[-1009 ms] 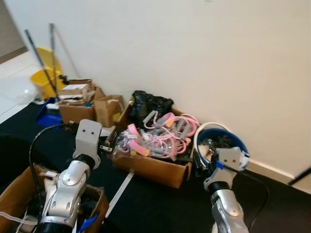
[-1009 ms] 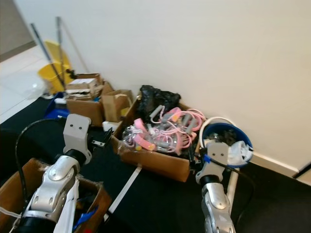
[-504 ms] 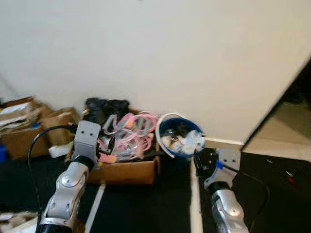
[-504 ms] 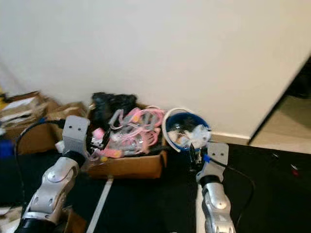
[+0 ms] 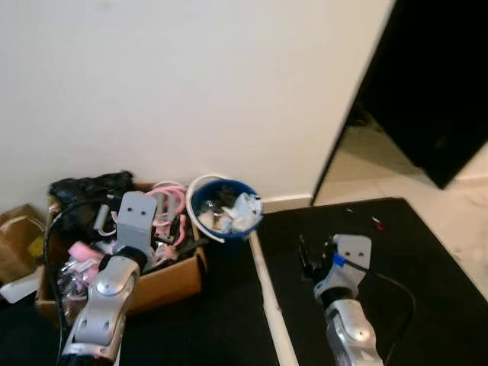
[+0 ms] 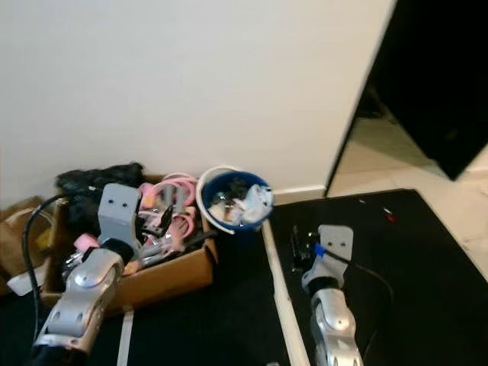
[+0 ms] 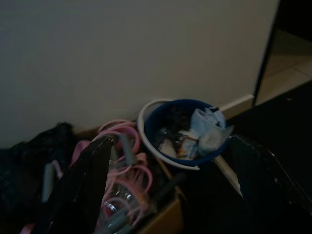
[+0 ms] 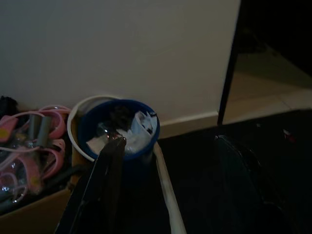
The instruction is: Picking trash to rubbish bin
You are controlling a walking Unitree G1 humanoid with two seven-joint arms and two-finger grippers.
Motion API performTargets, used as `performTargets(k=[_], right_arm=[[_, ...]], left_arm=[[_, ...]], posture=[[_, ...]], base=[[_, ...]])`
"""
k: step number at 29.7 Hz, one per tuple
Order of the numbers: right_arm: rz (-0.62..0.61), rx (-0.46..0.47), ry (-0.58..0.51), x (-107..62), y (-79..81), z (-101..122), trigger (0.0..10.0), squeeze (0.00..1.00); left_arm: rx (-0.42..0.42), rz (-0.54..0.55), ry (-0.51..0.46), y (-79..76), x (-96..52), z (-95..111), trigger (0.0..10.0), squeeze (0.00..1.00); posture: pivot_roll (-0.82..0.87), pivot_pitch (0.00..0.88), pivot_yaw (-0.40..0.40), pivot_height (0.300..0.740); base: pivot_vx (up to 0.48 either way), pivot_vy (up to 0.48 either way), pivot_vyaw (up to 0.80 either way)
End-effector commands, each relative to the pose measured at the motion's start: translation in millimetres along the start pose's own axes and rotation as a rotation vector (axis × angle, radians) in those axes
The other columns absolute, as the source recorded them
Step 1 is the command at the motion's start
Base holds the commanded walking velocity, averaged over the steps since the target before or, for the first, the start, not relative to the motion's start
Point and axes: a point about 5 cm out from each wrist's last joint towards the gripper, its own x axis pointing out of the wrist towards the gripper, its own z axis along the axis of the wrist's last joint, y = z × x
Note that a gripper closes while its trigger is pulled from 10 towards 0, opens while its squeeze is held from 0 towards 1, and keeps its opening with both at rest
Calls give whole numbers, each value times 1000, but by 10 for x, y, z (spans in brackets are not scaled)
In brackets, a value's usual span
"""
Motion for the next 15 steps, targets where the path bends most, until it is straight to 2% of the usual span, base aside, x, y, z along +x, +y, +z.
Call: performTargets(k=[1, 15], right_arm=[[4, -1, 18, -12, -7, -29, 10000, 0], [-9, 3, 24, -25, -27, -33, 10000, 0]], left_arm=[[8, -4, 29, -14, -25, -66, 10000, 0], [3, -19, 24, -37, -24, -69, 10000, 0]], posture=[[16, 127, 47, 740], [8, 115, 51, 740]], base=[[0, 0, -800], [0, 0, -800]])
